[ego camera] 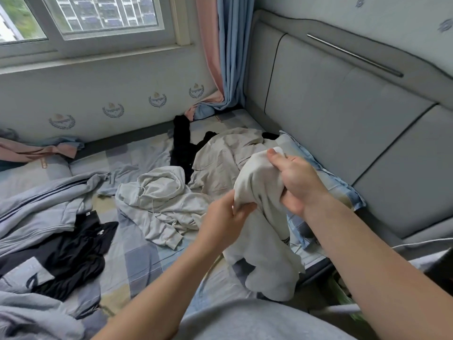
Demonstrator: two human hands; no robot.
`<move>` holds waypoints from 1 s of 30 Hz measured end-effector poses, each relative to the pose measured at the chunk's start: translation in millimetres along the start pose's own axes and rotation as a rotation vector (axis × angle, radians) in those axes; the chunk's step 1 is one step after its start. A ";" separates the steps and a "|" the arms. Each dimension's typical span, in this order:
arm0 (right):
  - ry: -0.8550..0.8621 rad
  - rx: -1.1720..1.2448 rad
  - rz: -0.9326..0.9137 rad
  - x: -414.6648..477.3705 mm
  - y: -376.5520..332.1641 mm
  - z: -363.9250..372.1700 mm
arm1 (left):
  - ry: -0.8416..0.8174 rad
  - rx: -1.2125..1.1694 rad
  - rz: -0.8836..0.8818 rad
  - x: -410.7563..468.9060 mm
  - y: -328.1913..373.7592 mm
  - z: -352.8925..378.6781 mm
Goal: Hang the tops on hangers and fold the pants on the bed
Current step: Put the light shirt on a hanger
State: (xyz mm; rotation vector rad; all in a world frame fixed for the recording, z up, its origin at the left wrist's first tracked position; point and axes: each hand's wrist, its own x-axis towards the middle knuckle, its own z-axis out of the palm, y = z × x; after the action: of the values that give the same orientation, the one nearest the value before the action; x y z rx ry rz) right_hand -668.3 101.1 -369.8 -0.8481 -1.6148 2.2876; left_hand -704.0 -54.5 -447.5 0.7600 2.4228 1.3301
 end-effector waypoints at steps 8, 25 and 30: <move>0.094 -0.289 -0.153 18.6 -1.2 -24.9 | 0.153 0.069 0.153 8.5 -10.0 -39.8; -0.457 -0.736 -0.197 -32.1 95.0 41.7 | 0.310 -0.709 -0.038 21.4 39.3 -108.9; -0.276 -0.769 -0.164 -10.8 121.1 40.2 | 0.262 -0.774 -0.044 16.0 47.2 -107.2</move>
State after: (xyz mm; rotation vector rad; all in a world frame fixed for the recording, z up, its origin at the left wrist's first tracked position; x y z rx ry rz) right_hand -664.2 18.7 -467.8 -0.4965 -2.6411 1.7055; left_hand -752.9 -99.5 -349.6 0.3286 1.7985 2.2321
